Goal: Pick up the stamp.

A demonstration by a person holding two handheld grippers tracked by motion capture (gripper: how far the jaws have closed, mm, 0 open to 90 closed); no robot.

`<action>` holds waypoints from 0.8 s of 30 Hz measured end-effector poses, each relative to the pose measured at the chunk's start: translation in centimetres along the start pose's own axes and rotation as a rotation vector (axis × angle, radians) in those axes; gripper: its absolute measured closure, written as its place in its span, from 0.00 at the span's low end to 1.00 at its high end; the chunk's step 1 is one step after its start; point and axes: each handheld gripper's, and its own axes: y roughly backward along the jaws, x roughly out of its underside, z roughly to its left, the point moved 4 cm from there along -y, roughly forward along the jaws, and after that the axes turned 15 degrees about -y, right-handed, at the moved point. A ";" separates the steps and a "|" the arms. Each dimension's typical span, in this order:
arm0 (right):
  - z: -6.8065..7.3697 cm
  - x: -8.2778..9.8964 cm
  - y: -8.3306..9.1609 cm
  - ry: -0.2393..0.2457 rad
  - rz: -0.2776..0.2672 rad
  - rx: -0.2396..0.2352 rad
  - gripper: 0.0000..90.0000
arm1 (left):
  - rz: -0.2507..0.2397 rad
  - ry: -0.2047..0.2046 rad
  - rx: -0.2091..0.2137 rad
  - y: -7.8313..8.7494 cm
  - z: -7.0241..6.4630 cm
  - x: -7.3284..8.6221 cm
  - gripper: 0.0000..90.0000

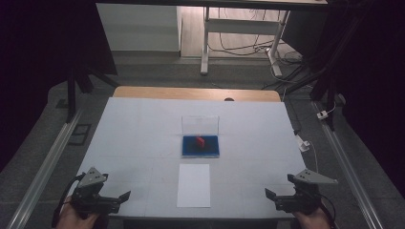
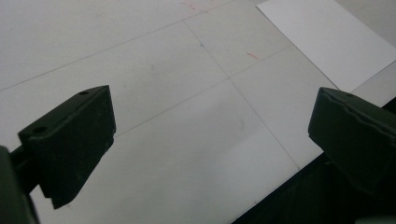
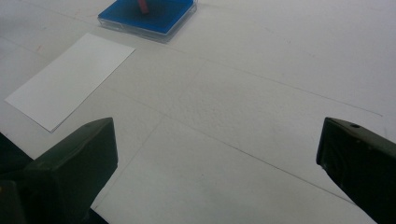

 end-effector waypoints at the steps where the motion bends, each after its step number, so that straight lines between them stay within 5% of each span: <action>1: 0.0 0.0 0.0 0.003 0.001 0.002 0.00 | 0.008 -0.003 -0.004 -0.1 0.0 0.0 0.01; 15: 0.1 0.1 -0.1 0.010 0.015 0.000 0.00 | 0.026 0.002 0.002 -0.2 0.0 -0.2 0.01; 24: 0.0 0.0 -0.1 -0.002 0.018 0.000 0.00 | 0.014 -0.057 0.048 -0.7 -0.5 -1.3 0.02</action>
